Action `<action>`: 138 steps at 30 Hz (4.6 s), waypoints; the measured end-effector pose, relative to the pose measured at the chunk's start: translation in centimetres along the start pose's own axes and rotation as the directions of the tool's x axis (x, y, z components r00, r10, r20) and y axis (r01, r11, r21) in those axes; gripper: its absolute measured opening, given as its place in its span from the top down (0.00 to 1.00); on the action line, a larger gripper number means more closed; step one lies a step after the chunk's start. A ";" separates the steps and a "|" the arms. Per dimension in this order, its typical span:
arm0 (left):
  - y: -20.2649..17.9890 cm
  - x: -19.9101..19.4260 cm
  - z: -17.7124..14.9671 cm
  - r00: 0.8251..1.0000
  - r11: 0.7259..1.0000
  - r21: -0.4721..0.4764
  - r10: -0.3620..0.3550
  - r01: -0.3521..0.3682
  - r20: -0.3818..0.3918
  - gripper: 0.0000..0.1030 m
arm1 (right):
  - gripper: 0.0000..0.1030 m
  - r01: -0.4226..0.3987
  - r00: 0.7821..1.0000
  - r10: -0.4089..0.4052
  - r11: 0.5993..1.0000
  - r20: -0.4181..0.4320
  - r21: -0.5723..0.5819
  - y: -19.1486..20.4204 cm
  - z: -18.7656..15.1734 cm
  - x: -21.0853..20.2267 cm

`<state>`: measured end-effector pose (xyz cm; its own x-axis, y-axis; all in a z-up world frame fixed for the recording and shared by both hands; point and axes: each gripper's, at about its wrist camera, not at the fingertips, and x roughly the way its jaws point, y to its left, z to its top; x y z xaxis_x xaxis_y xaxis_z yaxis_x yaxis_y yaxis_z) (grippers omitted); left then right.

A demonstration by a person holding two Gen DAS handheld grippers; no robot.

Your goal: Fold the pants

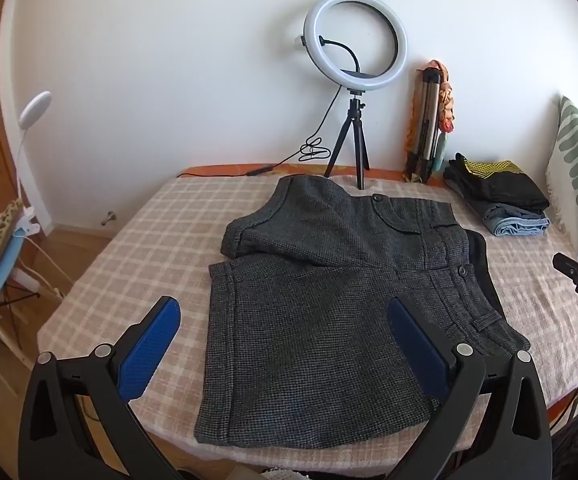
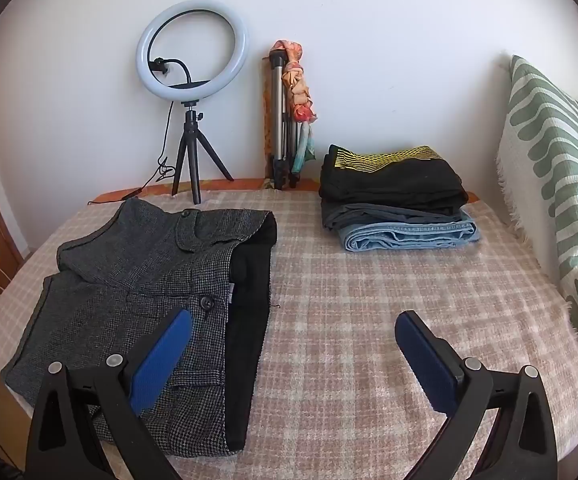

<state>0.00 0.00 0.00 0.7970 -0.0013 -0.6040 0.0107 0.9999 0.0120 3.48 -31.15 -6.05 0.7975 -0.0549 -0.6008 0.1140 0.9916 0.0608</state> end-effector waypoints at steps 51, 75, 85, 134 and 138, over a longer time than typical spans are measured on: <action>0.3 0.0 -0.4 1.000 1.000 0.021 0.020 -0.020 -0.011 0.00 | 0.00 0.002 1.000 -0.002 1.000 -0.012 -0.020 0.2 -0.4 0.2; 2.3 1.6 -2.3 0.993 0.998 0.037 -0.040 0.044 -0.112 0.00 | 0.05 -0.121 0.993 0.119 0.959 -0.025 -0.255 4.0 -1.9 -0.5; 3.2 1.9 -3.8 0.986 0.979 0.182 -0.065 0.092 -0.151 0.12 | 0.17 -0.328 0.944 0.294 0.806 -0.148 -0.494 7.4 -5.5 -0.4; 0.8 7.8 -7.3 0.960 0.894 0.423 -0.025 0.146 -0.278 0.90 | 0.93 -0.289 0.954 0.280 0.780 -0.105 -0.555 10.4 -3.4 -0.6; 2.1 5.6 -3.7 0.983 0.931 0.340 -0.082 0.134 -0.163 0.94 | 0.93 -0.289 0.951 0.301 0.804 -0.063 -0.520 9.5 -2.8 -2.0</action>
<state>2.26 2.16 -6.30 0.6840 -0.0801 -0.7251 0.3216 0.9253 0.2011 1.28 -21.31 -6.49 0.7559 0.2540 -0.6034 -0.4468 0.8738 -0.1919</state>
